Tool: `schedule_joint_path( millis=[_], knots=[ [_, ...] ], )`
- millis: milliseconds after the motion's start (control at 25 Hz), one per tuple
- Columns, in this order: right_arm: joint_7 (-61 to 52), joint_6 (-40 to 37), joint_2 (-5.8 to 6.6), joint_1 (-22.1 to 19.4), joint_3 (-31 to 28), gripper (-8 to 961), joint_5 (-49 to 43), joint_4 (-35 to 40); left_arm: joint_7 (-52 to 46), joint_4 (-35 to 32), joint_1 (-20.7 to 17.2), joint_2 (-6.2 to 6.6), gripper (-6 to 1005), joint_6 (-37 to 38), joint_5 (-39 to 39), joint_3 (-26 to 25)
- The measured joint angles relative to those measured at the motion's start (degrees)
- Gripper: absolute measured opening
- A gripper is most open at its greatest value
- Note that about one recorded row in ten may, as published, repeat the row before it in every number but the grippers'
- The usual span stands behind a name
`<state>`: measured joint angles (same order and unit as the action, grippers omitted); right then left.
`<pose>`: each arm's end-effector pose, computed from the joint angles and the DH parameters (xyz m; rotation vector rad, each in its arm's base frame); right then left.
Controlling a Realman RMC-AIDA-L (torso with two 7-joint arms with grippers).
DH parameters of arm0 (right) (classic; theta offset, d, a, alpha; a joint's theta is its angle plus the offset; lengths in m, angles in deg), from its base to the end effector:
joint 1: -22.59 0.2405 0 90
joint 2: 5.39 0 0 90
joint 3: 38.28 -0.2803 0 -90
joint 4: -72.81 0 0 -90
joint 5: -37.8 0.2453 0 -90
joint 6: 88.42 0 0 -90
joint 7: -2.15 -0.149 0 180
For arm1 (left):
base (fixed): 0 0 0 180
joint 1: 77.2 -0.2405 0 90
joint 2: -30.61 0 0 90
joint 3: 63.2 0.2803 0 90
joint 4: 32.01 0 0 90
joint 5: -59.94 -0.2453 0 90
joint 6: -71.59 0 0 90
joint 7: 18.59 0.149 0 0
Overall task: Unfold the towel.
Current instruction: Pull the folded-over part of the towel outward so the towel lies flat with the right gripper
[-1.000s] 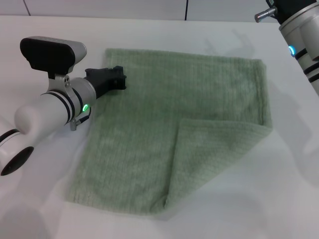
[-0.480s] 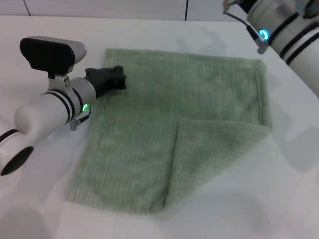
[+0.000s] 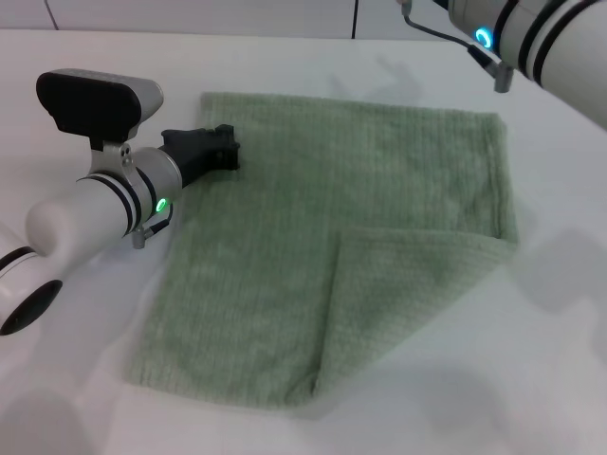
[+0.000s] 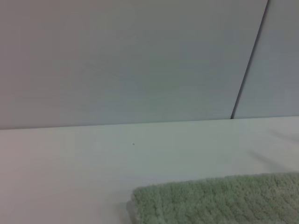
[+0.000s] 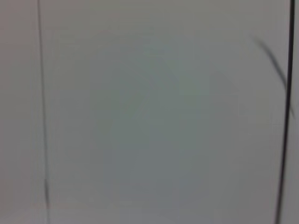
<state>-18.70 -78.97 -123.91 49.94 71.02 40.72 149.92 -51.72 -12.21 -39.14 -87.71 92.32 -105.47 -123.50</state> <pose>0.0890 0.4461 -0.0570 -2.0385 0.5499 0.6543 -0.3049 0.4438 -0.1236 -2.0041 -0.9271 -0.3912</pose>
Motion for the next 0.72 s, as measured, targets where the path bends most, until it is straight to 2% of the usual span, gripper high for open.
schedule_joint_path(
  millis=[40, 80, 160, 200, 240, 280, 320, 360, 400, 480, 720],
  knots=[
    [3.7, 8.5, 0.02, 0.7, -0.6, 828, 0.9, 3.3, 0.0, 0.0, 0.0, 0.01, -2, 0.0, 0.0, 0.0],
    [3.7, 8.5, 0.02, 0.7, -0.6, 828, 0.9, 3.3, 0.0, 0.0, 0.0, 0.02, -2, 0.0, 0.0, 0.0],
    [12.5, 18.8, -0.18, 1.6, -2.1, 828, 5.9, 7.4, 0.0, 0.0, -0.1, -0.01, -2, 0.0, 0.0, 0.0],
    [12.5, 18.8, -0.18, 1.6, -2.1, 828, 5.9, 7.4, 0.0, 0.0, -0.1, -0.01, -2, 0.0, 0.0, 0.0],
    [21.0, 25.2, -0.21, 2.6, -4.8, 828, 13.7, 9.0, 0.0, 0.0, -0.1, -0.02, -2, 0.0, 0.0, 0.0],
    [21.0, 25.2, -0.21, 2.6, -4.8, 828, 13.7, 9.0, 0.0, 0.0, -0.2, -0.05, -2, 0.0, 0.0, 0.0],
    [25.4, 28.0, -0.22, 3.3, -6.6, 828, 18.1, 9.2, 0.0, 0.0, -0.2, -0.05, -2, 0.0, 0.0, 0.1],
    [32.7, 33.2, -0.26, 4.9, -10.1, 828, 26.6, 8.0, 0.0, -0.1, -0.3, -0.06, -2, 0.0, 0.0, 0.1],
    [32.7, 33.2, -0.26, 4.9, -10.1, 828, 26.6, 8.0, 0.0, -0.1, -0.3, -0.06, -2, 0.0, 0.0, 0.1],
    [39.5, 39.6, -0.31, 7.3, -14.0, 828, 34.0, 5.4, 0.0, -0.2, -0.3, -0.07, -2, 0.1, 0.0, 0.1],
    [43.4, 47.2, -0.31, 9.7, -16.5, 828, 35.3, 3.2, 0.0, -0.2, -0.4, -0.08, -2, 0.1, 0.0, 0.1]
  ],
)
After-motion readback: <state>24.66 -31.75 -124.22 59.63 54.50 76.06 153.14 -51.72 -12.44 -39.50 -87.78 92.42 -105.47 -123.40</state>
